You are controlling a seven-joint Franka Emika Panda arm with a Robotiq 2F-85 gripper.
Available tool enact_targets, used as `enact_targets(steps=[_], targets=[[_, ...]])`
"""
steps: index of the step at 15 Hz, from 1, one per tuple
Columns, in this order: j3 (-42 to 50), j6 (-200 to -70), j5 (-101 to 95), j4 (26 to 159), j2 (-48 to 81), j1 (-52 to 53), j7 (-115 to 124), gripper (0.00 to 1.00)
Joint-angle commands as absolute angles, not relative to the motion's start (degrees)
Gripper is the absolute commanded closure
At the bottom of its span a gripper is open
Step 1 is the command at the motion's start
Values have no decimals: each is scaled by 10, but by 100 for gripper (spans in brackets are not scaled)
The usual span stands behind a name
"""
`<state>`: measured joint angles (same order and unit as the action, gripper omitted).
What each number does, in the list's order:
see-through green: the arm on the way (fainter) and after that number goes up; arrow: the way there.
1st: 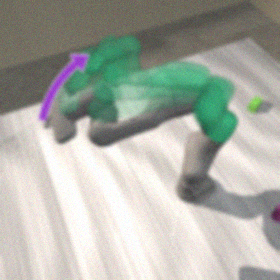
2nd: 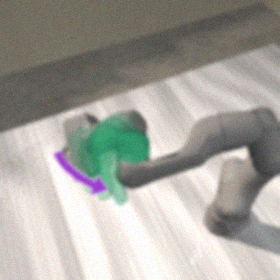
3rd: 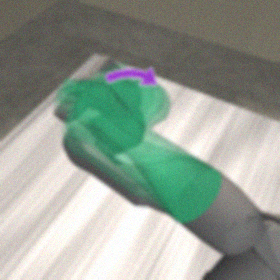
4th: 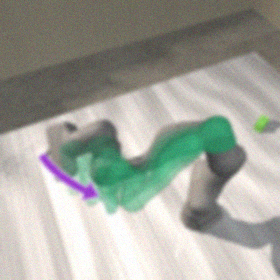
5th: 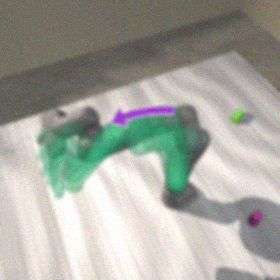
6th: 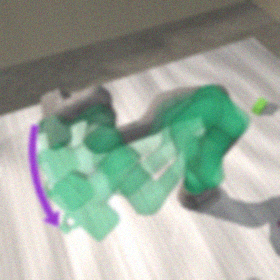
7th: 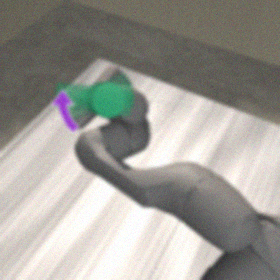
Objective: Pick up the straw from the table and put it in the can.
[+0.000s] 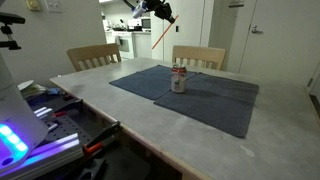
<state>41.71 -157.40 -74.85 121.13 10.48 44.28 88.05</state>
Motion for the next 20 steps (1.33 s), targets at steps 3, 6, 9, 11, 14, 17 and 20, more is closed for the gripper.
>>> enact_targets(steps=[3,6,9,11,14,17,20], targets=[[278,-1367,-806,1263,35,379,985,98],[152,-1299,-784,1262,39,264,990,98],[77,-1274,-787,1252,49,174,988,98],[52,-1262,-798,1245,55,134,998,98],[24,-1278,-790,1251,48,100,989,91],[15,-1284,-786,1251,49,87,989,91],[13,-1284,-784,1251,49,87,989,91]])
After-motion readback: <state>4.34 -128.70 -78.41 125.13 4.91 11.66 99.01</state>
